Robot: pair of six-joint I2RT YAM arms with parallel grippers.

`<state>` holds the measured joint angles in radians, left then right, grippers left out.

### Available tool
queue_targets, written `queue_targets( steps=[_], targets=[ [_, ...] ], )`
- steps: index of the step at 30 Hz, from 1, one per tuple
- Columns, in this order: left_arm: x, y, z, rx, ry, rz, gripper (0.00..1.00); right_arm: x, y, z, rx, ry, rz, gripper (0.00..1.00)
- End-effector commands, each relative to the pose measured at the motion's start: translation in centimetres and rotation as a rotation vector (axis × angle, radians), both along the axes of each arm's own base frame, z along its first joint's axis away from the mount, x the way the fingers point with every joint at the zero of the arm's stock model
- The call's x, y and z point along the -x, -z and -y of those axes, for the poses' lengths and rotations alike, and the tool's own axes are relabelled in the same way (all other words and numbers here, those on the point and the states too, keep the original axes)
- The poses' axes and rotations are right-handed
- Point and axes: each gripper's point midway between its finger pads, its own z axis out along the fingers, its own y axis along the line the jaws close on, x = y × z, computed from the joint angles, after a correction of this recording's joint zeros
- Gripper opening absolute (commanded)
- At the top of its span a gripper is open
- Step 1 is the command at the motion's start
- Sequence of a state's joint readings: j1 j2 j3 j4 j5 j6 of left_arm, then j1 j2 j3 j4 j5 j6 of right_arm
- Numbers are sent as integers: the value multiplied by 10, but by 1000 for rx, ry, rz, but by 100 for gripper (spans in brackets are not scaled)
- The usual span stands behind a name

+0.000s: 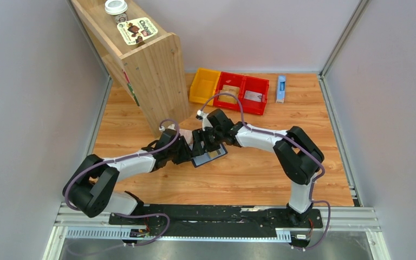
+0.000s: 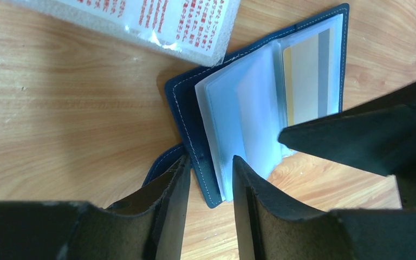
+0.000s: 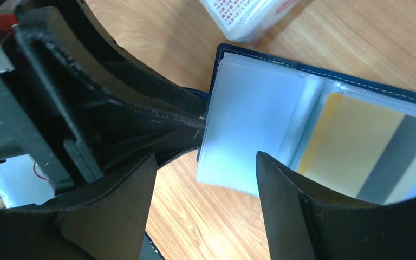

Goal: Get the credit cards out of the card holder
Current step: Remove the credit card from the card holder.

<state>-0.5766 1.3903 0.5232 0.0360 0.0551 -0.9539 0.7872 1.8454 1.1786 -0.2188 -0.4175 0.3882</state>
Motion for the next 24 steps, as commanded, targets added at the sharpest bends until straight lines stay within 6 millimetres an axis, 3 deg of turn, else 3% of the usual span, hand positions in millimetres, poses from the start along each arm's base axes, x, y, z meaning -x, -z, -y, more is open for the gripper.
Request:
queue_targets(
  steps=[1, 6, 13, 19, 24],
  targets=[
    [8, 0, -10, -13, -19, 13, 44, 8, -7, -27, -105, -46, -60, 70],
    [12, -13, -23, -2, -71, 73, 47, 6, 15, -20, -59, -1, -86, 68],
    [21, -29, -41, 6, -137, 111, 47, 1, 5, -23, -78, 6, -55, 60],
    [21, -46, -42, 43, -168, 140, 47, 3, 13, -21, -66, 8, -72, 50],
    [12, -59, -34, 79, -182, 139, 47, 1, 24, -15, -22, 35, -77, 37]
  ],
)
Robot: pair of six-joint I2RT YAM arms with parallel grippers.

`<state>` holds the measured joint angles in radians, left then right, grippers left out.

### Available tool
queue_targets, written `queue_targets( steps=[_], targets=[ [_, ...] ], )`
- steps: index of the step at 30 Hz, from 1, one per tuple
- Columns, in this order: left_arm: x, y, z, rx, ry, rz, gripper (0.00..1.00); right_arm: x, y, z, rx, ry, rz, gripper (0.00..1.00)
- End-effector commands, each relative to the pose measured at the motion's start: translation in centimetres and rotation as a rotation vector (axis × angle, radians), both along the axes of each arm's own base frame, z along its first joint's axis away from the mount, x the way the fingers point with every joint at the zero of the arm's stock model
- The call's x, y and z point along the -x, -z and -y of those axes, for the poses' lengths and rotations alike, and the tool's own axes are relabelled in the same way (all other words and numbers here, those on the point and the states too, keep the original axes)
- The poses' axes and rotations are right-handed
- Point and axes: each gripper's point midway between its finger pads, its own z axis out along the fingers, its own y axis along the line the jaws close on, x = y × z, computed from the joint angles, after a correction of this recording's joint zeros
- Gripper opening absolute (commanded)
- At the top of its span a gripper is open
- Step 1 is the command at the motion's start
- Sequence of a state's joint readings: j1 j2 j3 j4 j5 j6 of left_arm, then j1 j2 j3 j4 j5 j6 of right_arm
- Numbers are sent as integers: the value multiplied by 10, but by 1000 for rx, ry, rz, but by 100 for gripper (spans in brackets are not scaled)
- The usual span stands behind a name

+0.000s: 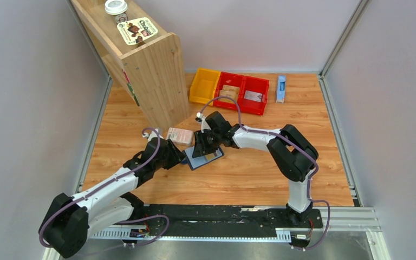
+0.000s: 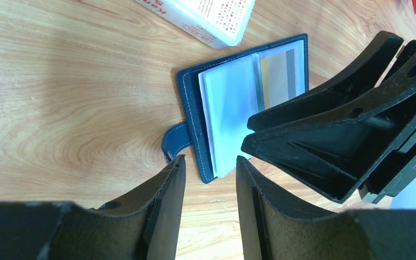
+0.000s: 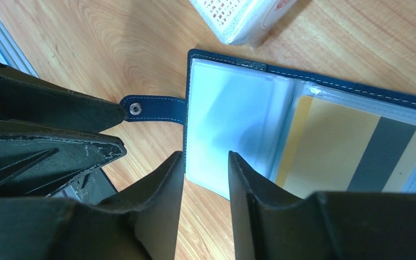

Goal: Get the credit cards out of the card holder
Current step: Remove the credit card from the card holder.

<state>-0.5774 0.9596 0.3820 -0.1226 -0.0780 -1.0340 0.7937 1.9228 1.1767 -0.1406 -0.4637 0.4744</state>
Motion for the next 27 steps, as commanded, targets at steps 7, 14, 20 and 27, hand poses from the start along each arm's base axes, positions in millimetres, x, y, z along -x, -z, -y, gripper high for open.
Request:
queue_targets(
  steps=[7, 14, 20, 27],
  targets=[
    [-26, -33, 13, 52, -49, 38, 47, -8, -15, -2, -11, 39, 56, 12],
    [-33, -30, 27, 63, -8, 27, 48, -41, -55, 37, 116, 170, 309, 14],
    [-45, -23, 54, 96, 86, 1, 47, -54, -41, 70, 246, 238, 331, 16],
    [-54, -3, 71, 94, 133, -51, 47, -51, -21, 69, 257, 227, 286, 17]
  ],
)
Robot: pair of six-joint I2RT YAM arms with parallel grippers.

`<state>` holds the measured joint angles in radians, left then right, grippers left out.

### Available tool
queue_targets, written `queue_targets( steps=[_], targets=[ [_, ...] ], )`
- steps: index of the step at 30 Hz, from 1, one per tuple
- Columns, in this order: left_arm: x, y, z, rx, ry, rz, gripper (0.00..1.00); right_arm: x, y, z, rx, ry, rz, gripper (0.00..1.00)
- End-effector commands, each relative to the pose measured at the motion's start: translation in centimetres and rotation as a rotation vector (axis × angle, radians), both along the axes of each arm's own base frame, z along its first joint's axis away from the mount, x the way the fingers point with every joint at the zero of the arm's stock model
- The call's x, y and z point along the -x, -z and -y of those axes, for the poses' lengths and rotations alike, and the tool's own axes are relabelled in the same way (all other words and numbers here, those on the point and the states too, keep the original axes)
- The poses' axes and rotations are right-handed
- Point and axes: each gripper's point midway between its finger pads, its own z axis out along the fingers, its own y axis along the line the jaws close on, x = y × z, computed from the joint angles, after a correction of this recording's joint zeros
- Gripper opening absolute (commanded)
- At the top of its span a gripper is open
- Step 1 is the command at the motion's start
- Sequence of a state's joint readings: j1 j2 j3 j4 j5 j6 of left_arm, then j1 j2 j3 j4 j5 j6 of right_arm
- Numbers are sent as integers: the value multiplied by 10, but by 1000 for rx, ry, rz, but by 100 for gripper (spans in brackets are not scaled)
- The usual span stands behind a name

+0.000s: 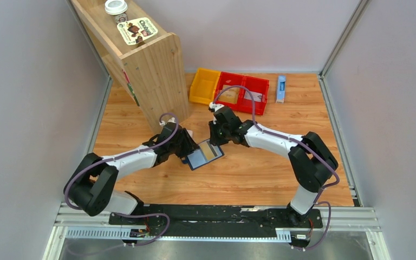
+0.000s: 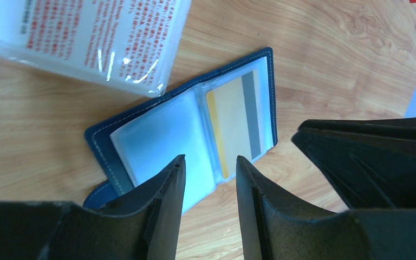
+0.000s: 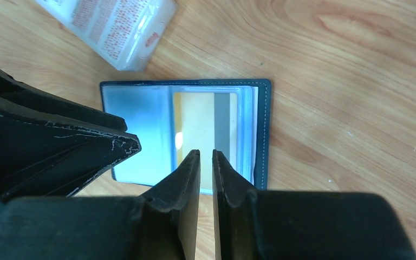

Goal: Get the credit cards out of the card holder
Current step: Remove the credit card from the card holder.

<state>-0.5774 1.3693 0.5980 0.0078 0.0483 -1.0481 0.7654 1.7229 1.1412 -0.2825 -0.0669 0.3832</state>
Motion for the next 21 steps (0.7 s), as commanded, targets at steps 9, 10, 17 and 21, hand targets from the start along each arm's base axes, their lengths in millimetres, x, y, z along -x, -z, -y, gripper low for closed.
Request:
queue_targets(
  steps=[9, 10, 17, 21],
  targets=[
    [-17, 7, 30, 72, 67, 8, 47, -6, 41, 8, 102, 20, -38, 17],
    [-16, 12, 29, 67, 65, -2, 47, -6, 45, 9, 110, 23, -44, 17],
    [-9, 28, 35, 108, 69, -55, 47, 8, 69, 19, 140, 27, -112, 17],
    [-7, 28, 38, 140, 68, -59, 47, 16, 76, 23, 146, 25, -141, 17]
  ],
)
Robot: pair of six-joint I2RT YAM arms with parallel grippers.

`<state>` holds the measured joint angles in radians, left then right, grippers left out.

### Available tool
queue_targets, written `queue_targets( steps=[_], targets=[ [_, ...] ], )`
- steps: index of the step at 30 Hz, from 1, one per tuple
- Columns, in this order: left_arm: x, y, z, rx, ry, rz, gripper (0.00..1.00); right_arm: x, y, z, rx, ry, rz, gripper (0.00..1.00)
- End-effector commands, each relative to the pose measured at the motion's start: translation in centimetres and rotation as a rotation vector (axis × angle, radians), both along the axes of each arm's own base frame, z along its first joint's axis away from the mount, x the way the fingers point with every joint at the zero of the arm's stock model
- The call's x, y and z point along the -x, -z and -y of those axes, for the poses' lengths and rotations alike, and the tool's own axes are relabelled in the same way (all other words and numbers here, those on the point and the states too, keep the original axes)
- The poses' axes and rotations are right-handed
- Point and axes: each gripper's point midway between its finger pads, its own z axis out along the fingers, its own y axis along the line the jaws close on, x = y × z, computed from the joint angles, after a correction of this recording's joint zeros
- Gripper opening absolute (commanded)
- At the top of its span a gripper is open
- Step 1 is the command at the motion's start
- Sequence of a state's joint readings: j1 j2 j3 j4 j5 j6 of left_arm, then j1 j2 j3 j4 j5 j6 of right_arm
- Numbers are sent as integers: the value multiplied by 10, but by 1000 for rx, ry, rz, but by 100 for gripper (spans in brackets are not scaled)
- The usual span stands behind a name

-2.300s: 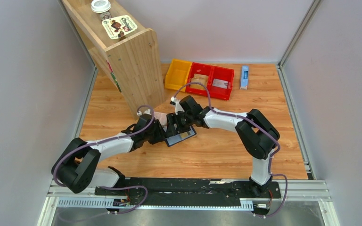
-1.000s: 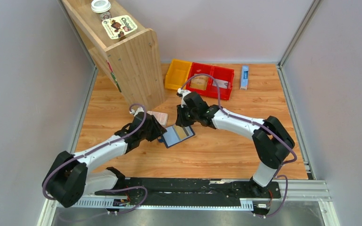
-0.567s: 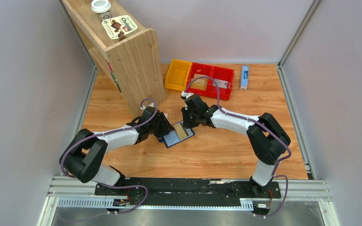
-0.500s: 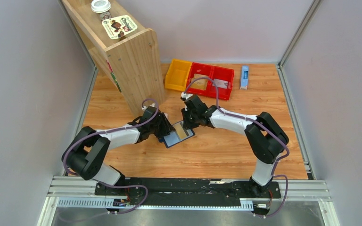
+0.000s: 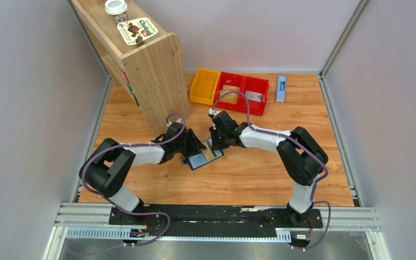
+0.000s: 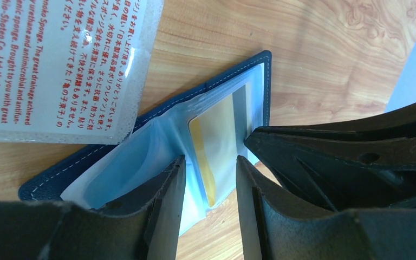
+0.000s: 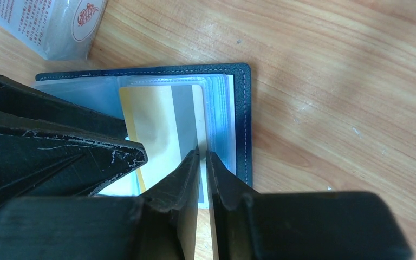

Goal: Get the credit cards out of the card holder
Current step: Remove the credit card from the card holder.

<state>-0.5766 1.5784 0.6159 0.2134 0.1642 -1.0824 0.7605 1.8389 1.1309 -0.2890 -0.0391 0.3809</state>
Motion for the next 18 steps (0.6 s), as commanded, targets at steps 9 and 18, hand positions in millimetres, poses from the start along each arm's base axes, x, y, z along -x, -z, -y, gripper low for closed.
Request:
queue_targets(
  steps=[9, 18],
  targets=[
    [-4, -35, 20, 153, 26, 109, 40, 16, 26, 10, 23, 8, -86, 17],
    [-5, -56, 23, 191, 38, 200, 31, 17, 29, 10, 17, 14, -102, 17]
  ],
)
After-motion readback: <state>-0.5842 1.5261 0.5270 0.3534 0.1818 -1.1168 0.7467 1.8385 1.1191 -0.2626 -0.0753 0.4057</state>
